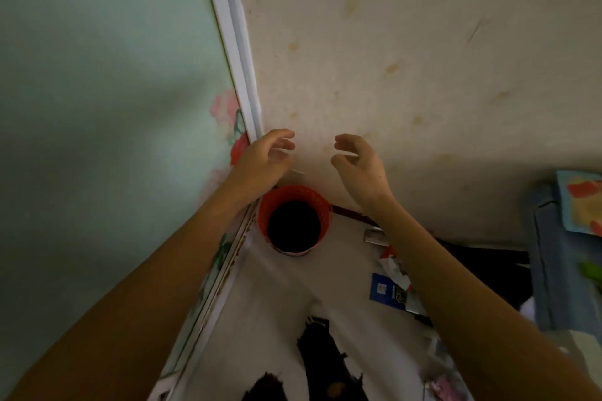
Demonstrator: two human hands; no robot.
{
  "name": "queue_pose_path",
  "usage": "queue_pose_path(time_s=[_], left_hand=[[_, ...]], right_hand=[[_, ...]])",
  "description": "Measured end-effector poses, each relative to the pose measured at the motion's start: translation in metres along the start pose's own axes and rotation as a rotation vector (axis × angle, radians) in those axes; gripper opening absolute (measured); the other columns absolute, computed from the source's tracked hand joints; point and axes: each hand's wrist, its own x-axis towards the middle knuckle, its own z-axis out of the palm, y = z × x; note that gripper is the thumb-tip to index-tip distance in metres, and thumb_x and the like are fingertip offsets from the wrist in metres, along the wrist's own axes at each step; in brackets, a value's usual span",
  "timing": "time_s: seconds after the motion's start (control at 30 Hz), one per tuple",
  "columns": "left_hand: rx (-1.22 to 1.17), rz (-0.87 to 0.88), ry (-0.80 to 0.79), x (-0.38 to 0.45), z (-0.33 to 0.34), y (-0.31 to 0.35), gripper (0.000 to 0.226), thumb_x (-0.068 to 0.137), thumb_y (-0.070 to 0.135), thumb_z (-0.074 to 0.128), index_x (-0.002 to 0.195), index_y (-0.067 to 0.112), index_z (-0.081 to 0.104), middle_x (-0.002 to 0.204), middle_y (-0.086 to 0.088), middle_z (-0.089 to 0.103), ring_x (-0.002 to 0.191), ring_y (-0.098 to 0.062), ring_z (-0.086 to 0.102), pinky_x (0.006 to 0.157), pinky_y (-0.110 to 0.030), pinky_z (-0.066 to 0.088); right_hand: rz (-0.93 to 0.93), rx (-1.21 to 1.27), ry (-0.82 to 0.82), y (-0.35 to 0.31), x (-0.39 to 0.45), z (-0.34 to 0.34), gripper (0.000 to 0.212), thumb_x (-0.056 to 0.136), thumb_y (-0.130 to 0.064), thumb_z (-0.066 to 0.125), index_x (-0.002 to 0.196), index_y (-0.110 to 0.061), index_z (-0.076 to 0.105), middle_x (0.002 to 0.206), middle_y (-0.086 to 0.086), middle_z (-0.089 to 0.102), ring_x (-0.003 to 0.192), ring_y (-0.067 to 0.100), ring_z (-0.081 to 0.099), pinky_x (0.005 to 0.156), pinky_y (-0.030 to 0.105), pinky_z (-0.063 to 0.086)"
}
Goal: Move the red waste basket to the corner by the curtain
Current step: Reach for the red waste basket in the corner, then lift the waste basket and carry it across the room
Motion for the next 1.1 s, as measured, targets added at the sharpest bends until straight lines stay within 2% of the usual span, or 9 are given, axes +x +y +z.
queue_pose_path(time_s=[0.13,0.23,0.33,0.5,0.6,0.7,0.8,0.97,1.1], left_hand=[[-0.032,-0.161,-0.022,0.069,0.009,-0.07,0.043,0.083,0.022,0.062,0.121,0.042,0.057,0.111,0.02,0.066,0.096,0.008,0.066,0.082,-0.021,0.052],[-0.024,-0.299,-0.045,0.108,0.019,-0.138,0.046,0.087,0.019,0.062,0.132,0.027,0.057,0.119,0.008,0.068,0.104,-0.006,0.067,0.082,-0.028,0.052],[0.001,-0.453,-0.098,0.162,0.038,-0.237,0.051,0.086,0.021,0.06,0.136,0.028,0.053,0.118,0.003,0.067,0.101,-0.013,0.066,0.086,-0.036,0.055],[0.068,-0.625,-0.197,0.219,0.092,-0.433,0.046,0.086,0.018,0.06,0.121,0.041,0.042,0.089,0.002,0.064,0.056,-0.005,0.063,0.045,-0.021,0.044],[0.117,-0.58,-0.223,0.236,0.121,-0.519,0.041,0.086,0.015,0.065,0.117,0.036,0.05,0.096,0.011,0.055,0.088,-0.018,0.064,0.07,-0.033,0.052],[0.225,-0.547,-0.123,0.256,0.146,-0.588,0.057,0.085,0.015,0.066,0.137,0.029,0.044,0.11,0.007,0.055,0.109,-0.024,0.058,0.09,-0.042,0.052],[0.276,-0.444,-0.032,0.26,0.165,-0.615,0.071,0.086,0.019,0.068,0.139,0.054,0.036,0.118,0.005,0.062,0.113,-0.022,0.058,0.088,-0.026,0.049],[0.413,-0.399,0.01,0.259,0.183,-0.651,0.072,0.091,0.025,0.065,0.153,0.022,0.028,0.138,-0.018,0.059,0.122,-0.037,0.058,0.099,-0.043,0.046],[0.435,-0.334,0.054,0.264,0.185,-0.661,0.052,0.101,0.03,0.054,0.149,0.028,0.036,0.136,0.006,0.049,0.128,-0.015,0.044,0.102,-0.018,0.031]], right_hand=[[0.135,-0.084,-0.09,0.062,0.071,0.036,0.043,0.088,-0.031,0.058,0.131,-0.024,0.056,0.12,-0.011,0.06,0.1,0.008,0.061,0.065,0.009,0.044],[0.269,-0.148,-0.141,0.116,0.105,0.061,0.044,0.089,-0.034,0.056,0.132,-0.022,0.055,0.115,-0.008,0.06,0.096,0.008,0.062,0.064,0.009,0.044],[0.398,-0.236,-0.14,0.201,0.157,0.102,0.048,0.088,-0.034,0.057,0.132,-0.017,0.056,0.121,0.001,0.063,0.108,0.02,0.063,0.082,0.025,0.049],[0.588,-0.363,-0.153,0.369,0.225,0.181,0.058,0.087,-0.03,0.061,0.136,-0.002,0.048,0.136,0.021,0.056,0.127,0.037,0.051,0.105,0.037,0.041],[0.633,-0.38,-0.114,0.441,0.247,0.21,0.059,0.087,-0.027,0.063,0.136,0.0,0.045,0.139,0.024,0.049,0.128,0.04,0.048,0.103,0.039,0.041],[0.663,-0.412,-0.045,0.507,0.266,0.228,0.057,0.087,-0.023,0.06,0.137,0.001,0.044,0.134,0.026,0.055,0.123,0.042,0.053,0.097,0.04,0.044],[0.61,-0.37,0.074,0.546,0.271,0.234,0.045,0.087,-0.019,0.056,0.13,-0.005,0.06,0.122,0.022,0.067,0.114,0.039,0.062,0.095,0.04,0.049],[0.623,-0.158,0.073,0.589,0.273,0.23,0.043,0.081,-0.013,0.054,0.12,-0.016,0.072,0.11,0.009,0.075,0.101,0.024,0.069,0.089,0.041,0.055],[0.752,-0.013,-0.094,0.596,0.281,0.225,0.049,0.084,-0.004,0.047,0.122,-0.025,0.069,0.098,0.009,0.076,0.073,0.018,0.073,0.062,0.034,0.06]])
